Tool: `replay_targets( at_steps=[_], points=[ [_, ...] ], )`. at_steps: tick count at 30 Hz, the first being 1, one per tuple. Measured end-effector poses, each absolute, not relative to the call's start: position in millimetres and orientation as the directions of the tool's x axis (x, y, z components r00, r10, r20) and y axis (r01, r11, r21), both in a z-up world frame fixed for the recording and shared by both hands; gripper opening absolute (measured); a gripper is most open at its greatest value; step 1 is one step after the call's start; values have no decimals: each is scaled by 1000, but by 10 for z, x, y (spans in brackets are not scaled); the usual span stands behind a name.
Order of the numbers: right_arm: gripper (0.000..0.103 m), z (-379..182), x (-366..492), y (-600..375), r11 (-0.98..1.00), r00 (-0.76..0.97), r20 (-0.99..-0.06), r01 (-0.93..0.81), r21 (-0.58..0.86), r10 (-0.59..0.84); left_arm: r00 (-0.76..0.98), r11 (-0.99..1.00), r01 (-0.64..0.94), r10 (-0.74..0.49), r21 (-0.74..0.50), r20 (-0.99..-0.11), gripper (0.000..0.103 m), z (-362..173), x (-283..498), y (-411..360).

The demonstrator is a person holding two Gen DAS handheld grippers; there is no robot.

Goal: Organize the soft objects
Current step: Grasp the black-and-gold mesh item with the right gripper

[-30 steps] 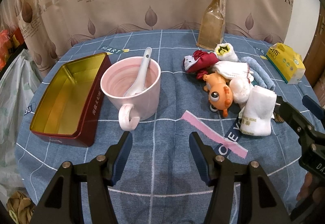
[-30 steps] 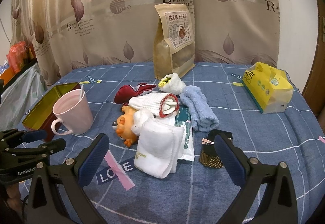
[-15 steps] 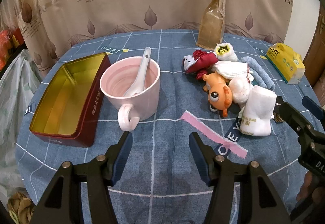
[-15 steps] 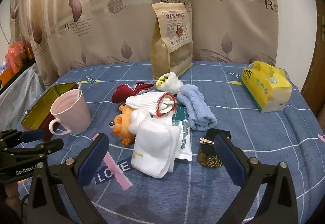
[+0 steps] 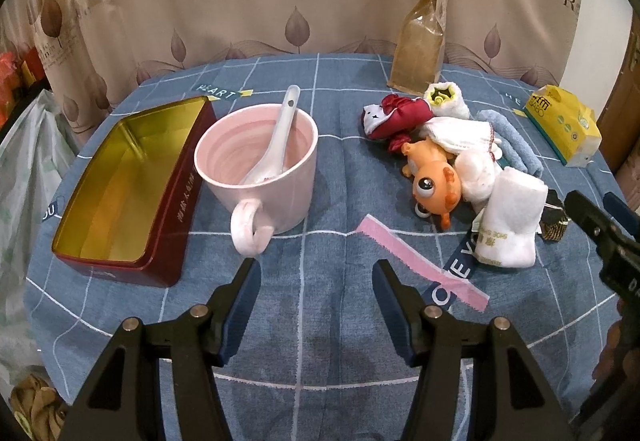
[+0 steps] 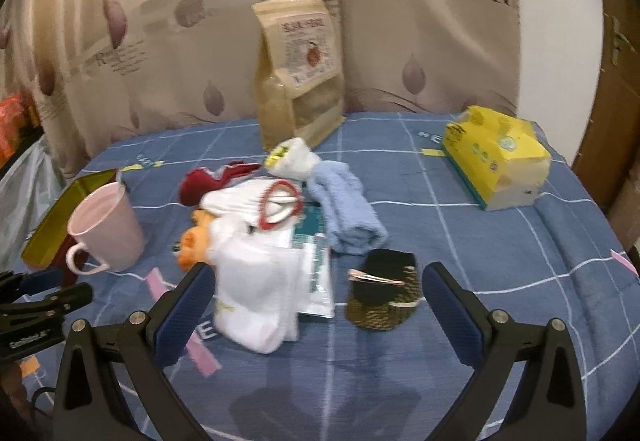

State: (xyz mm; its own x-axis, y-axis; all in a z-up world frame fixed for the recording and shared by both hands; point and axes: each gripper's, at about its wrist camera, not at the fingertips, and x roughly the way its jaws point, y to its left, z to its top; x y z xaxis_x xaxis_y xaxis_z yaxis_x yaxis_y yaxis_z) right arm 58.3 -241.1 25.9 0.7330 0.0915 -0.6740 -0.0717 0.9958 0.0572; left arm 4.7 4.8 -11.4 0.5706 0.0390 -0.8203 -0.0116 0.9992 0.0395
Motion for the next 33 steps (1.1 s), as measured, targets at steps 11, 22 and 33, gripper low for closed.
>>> replay_targets(
  at_steps=[11,22,33],
  points=[
    [94,-5,819,-2748,999,663,-747,19,-39,-41,564,999,26,14,35,-826,59,-204,120,23],
    [88,-325,1081,-2790,996,594,-800,10,-94,-82,569,995,94,-22,39,-822,59,-234,157,-136],
    [57,-467,1198,-2797,998,577,-817,-37,-53,-22,560,980,199,-86,32,-824,59,-255,191,-422]
  ],
)
